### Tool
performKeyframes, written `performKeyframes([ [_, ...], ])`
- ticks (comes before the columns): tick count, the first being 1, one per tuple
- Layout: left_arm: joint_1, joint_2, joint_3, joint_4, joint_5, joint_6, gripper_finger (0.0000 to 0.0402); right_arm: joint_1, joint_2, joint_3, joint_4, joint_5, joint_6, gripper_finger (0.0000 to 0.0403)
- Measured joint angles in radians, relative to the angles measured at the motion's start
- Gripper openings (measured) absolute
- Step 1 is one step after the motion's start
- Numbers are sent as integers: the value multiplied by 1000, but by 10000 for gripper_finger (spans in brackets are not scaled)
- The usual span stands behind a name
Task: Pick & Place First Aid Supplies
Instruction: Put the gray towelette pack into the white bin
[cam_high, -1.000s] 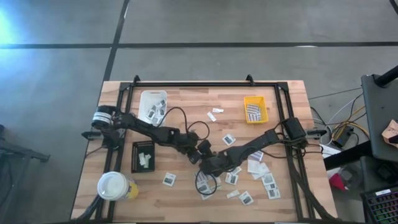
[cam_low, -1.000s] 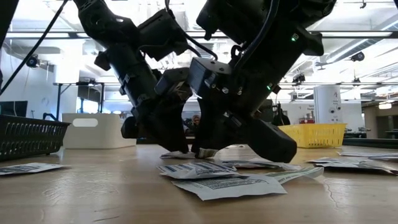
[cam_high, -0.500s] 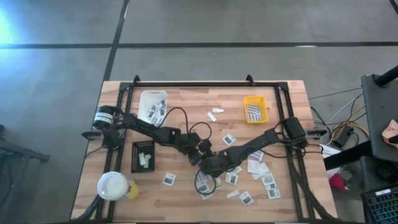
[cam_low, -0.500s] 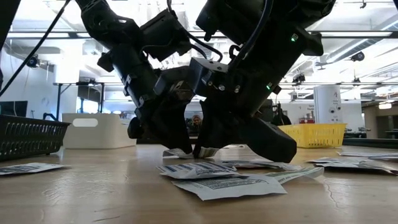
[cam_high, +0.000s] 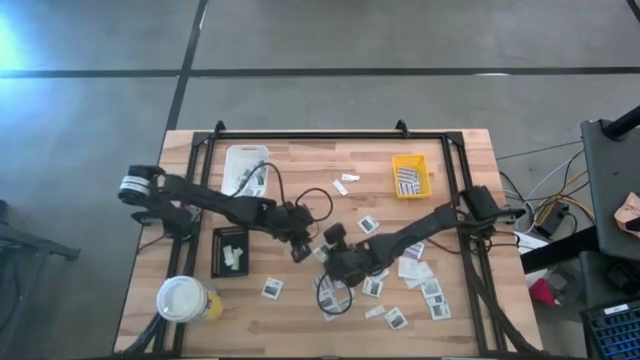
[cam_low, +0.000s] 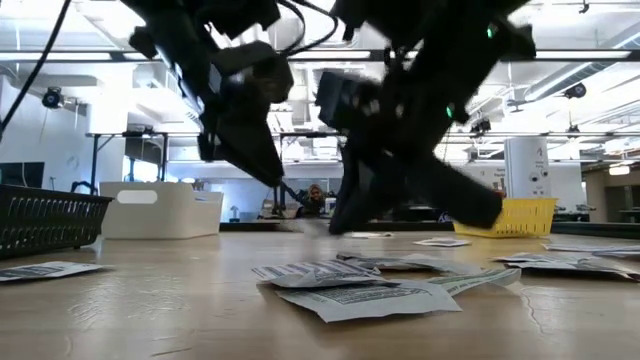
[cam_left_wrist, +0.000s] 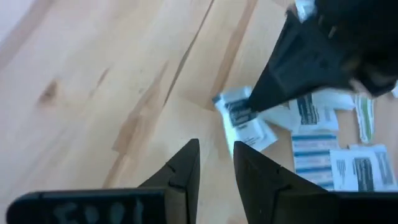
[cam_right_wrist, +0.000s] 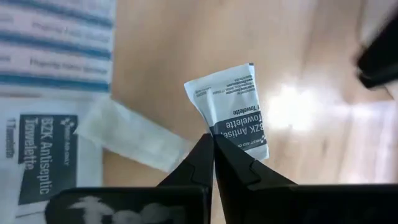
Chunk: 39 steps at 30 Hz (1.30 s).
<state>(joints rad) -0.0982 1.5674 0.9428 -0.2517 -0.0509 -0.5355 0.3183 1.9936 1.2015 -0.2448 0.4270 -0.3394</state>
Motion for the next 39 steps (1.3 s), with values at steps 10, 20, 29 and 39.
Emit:
performKeyframes([
  [10, -53, -32, -1, -16, -17, 281, 92, 10, -162, -39, -98, -18, 68, 8],
  [20, -180, -20, -1, 75, -218, 475, 92, 11, -322, -83, -178, -206, 178, 8],
  [29, -220, -17, -1, 186, -299, 532, 92, 11, -413, -204, -140, -296, 243, 8],
  [39, -220, -17, -1, 265, -192, 566, 92, 11, -421, -352, 213, -413, 255, 8],
])
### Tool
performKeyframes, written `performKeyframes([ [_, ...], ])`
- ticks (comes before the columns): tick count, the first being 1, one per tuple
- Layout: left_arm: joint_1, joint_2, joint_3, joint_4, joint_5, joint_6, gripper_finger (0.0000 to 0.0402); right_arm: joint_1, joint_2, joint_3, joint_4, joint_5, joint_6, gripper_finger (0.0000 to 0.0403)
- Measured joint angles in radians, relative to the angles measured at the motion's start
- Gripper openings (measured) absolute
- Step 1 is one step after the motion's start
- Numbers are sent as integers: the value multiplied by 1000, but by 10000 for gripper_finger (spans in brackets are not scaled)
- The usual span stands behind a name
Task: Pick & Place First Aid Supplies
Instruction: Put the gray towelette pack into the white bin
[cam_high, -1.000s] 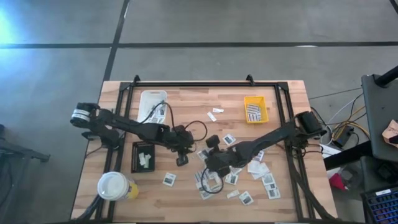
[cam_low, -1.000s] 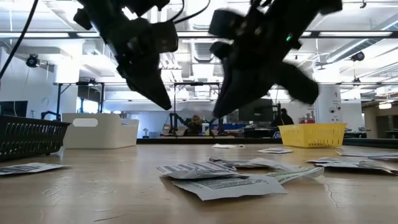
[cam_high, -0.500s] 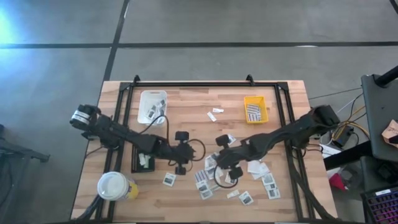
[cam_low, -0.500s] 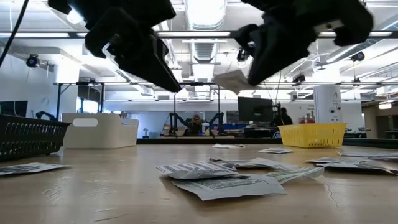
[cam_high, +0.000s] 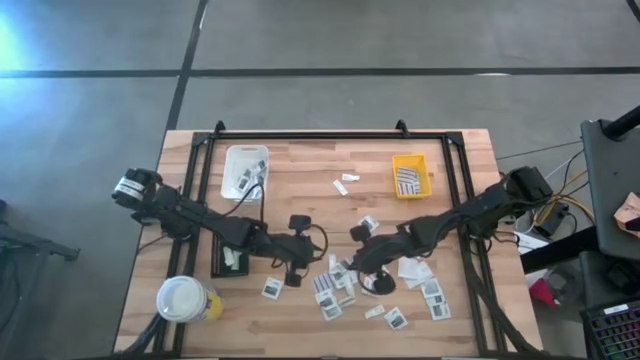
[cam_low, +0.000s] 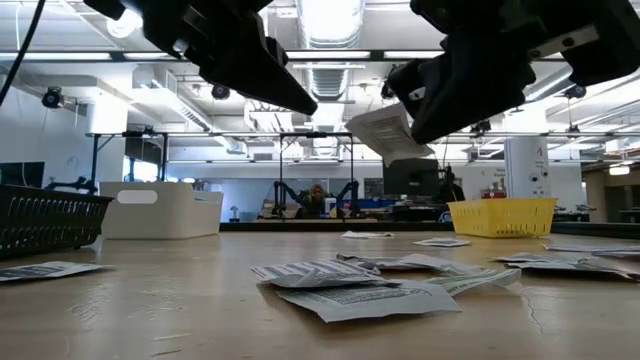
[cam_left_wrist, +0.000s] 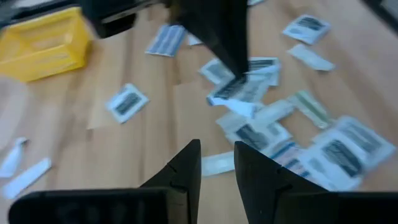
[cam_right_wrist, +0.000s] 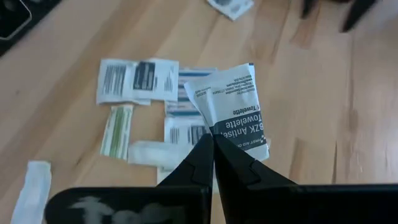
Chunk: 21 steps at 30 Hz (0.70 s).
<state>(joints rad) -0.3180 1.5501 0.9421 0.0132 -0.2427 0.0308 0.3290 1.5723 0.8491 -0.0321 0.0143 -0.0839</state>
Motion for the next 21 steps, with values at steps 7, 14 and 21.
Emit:
performKeyframes([
  [7, 0, 0, 0, 16, 53, 12, 92, -3, 0, -42, 169, -22, 45, 8],
  [14, 0, 0, 0, 62, 91, 77, 92, -3, 0, -42, 204, -22, 120, 8],
  [21, 0, 0, 0, 91, 114, 98, 92, -14, 0, -35, 233, -15, 171, 8],
])
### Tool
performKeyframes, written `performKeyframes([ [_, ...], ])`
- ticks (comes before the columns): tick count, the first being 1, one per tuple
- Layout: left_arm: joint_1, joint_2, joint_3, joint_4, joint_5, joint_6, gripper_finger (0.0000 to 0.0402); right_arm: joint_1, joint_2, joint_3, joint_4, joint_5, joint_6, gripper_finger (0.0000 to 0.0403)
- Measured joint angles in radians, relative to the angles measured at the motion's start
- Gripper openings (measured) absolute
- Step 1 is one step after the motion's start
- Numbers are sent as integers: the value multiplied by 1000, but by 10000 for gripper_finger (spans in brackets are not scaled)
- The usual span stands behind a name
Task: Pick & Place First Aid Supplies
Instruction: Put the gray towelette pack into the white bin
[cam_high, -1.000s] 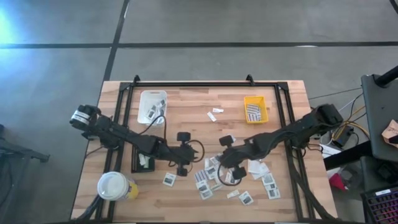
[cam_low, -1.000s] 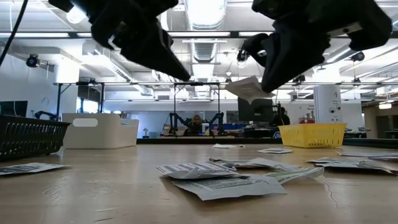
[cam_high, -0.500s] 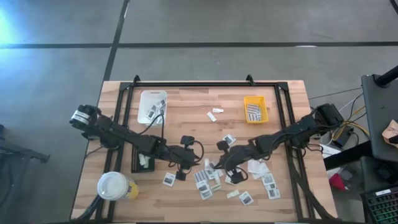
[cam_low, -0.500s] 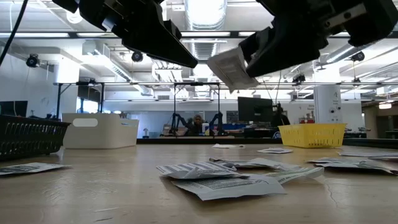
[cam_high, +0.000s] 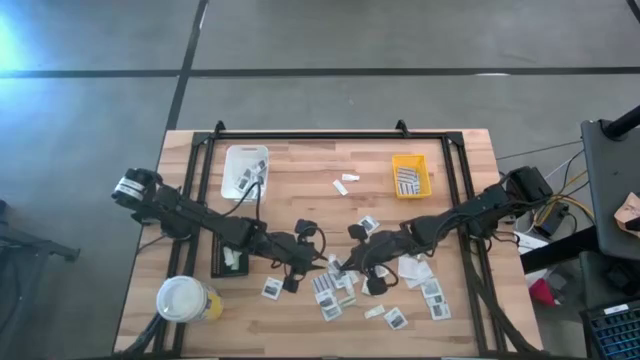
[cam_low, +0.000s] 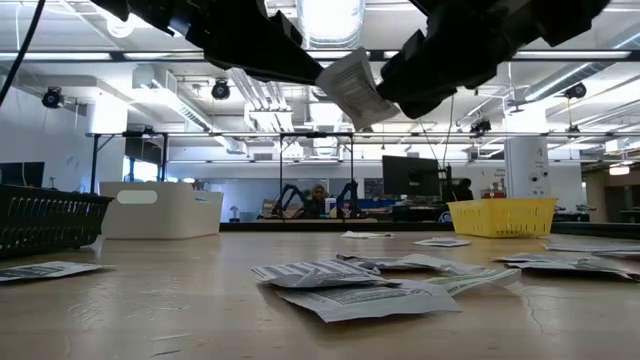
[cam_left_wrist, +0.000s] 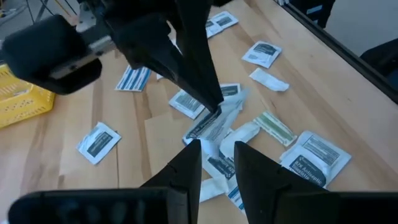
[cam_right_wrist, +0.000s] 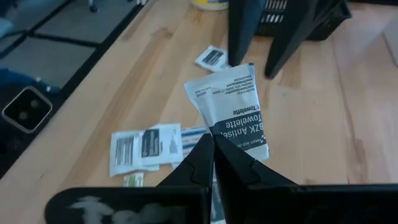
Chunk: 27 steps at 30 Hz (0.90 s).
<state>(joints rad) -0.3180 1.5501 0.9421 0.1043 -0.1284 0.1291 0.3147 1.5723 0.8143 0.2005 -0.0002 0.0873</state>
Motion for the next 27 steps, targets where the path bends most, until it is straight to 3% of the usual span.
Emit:
performKeyframes([
  [17, 2, 0, 0, 12, -56, -4, 88, -31, 0, 18, 24, 1, 69, 8],
  [27, 1, 0, 0, 12, -45, -6, 6, -34, 0, 18, 22, 2, 70, 8],
])
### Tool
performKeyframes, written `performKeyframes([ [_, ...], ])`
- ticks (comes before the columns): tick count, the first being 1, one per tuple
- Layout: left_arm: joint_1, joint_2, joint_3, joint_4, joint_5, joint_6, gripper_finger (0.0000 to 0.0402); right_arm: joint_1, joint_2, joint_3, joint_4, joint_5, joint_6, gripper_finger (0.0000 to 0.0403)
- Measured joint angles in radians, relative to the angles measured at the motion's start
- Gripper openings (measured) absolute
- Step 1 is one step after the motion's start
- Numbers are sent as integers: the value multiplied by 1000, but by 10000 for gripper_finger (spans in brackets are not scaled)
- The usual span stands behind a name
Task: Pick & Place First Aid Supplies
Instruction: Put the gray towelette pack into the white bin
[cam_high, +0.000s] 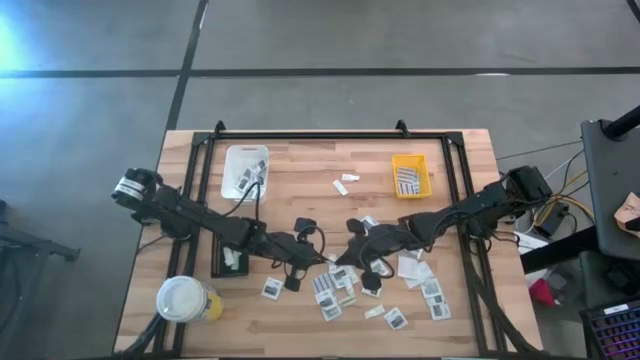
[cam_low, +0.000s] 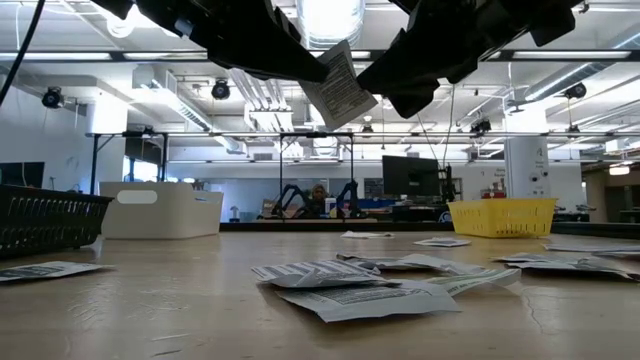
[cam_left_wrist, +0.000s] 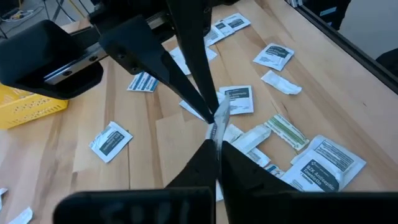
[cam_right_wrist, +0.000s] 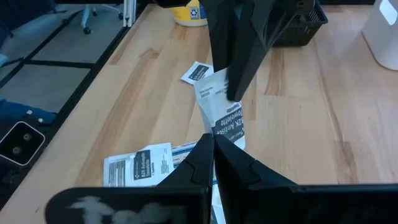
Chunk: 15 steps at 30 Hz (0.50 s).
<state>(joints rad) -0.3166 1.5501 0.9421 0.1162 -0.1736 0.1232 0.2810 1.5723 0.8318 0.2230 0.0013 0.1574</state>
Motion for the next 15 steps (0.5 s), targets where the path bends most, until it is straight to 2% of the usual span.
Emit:
performKeyframes([
  [8, 0, 0, 0, 0, 1, -4, 3, 0, 0, 0, -5, 0, -3, 14],
  [15, 1, -1, 0, -50, -24, -24, 1, -1, 0, 1, -30, 1, 10, 70],
])
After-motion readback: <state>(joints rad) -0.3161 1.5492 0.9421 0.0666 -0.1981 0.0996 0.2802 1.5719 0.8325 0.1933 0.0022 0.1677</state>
